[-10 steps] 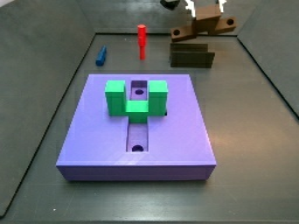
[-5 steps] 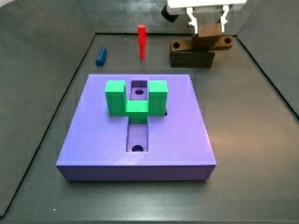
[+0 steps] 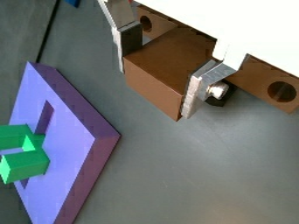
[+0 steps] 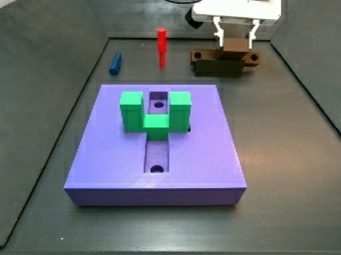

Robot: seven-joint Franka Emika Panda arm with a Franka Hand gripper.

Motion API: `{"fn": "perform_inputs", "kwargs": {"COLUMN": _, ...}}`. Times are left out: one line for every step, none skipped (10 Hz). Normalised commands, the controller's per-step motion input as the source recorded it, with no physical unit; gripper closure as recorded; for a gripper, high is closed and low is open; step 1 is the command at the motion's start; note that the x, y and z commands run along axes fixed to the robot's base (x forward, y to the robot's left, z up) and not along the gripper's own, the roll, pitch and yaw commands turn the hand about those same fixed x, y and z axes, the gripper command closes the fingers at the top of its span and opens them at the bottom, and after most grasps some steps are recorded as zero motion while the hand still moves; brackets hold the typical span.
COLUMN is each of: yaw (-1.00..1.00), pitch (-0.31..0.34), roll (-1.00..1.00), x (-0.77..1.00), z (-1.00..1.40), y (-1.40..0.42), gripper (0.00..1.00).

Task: Pick up the brown object. Move up. Place the brown object on the fixture. Regrasp the brown object. Move to above the board. Insert the brown object.
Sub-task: Place the brown object on the fixture, then regrasp the brown object.

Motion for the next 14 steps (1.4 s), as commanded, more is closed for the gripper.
{"fn": "perform_inputs", "kwargs": {"yaw": 0.0, "pitch": 0.06, "roll": 0.04, "x": 0.0, "z": -0.04, "y": 0.0, "gripper": 1.0}}
{"fn": "perform_inputs", "kwargs": {"yaw": 0.0, "pitch": 0.0, "roll": 0.01, "x": 0.0, "z": 0.0, "y": 0.0, "gripper": 1.0}}
{"fn": "perform_inputs", "kwargs": {"yaw": 0.0, "pitch": 0.0, "roll": 0.01, "x": 0.0, "z": 0.0, "y": 0.0, "gripper": 1.0}}
{"fn": "perform_inputs", "kwargs": {"yaw": 0.0, "pitch": 0.0, "roll": 0.0, "x": 0.0, "z": 0.0, "y": 0.0, "gripper": 0.0}}
{"fn": "perform_inputs", "kwargs": {"yaw": 0.05, "pitch": 0.0, "roll": -0.06, "x": 0.0, "z": 0.29, "y": 0.0, "gripper": 0.0}}
{"fn": "perform_inputs", "kwargs": {"yaw": 0.19, "pitch": 0.009, "roll": -0.03, "x": 0.18, "z": 0.86, "y": -0.13, "gripper": 0.0}}
{"fn": "perform_inputs", "kwargs": {"yaw": 0.17, "pitch": 0.123, "roll": 0.0, "x": 0.26, "z": 1.0, "y": -0.17, "gripper": 0.0}}
{"fn": "perform_inputs", "kwargs": {"yaw": 0.16, "pitch": 0.097, "roll": 0.0, "x": 0.28, "z": 1.0, "y": -0.21, "gripper": 0.0}}
{"fn": "perform_inputs", "kwargs": {"yaw": 0.17, "pitch": 0.0, "roll": 0.16, "x": 0.32, "z": 0.78, "y": -0.26, "gripper": 0.0}}
{"fn": "perform_inputs", "kwargs": {"yaw": 0.2, "pitch": -0.197, "roll": 0.56, "x": 0.25, "z": 0.27, "y": -0.15, "gripper": 0.0}}
{"fn": "perform_inputs", "kwargs": {"yaw": 0.16, "pitch": -0.183, "roll": 0.88, "x": 0.21, "z": 0.21, "y": -0.14, "gripper": 0.0}}
{"fn": "perform_inputs", "kwargs": {"yaw": 0.12, "pitch": -0.151, "roll": 1.0, "x": 0.18, "z": 0.05, "y": -0.15, "gripper": 0.0}}
{"fn": "perform_inputs", "kwargs": {"yaw": 0.07, "pitch": -0.14, "roll": 1.0, "x": 0.08, "z": 0.0, "y": -0.14, "gripper": 0.0}}
{"fn": "perform_inputs", "kwargs": {"yaw": 0.05, "pitch": -0.123, "roll": 1.0, "x": 0.03, "z": 0.0, "y": -0.11, "gripper": 0.0}}
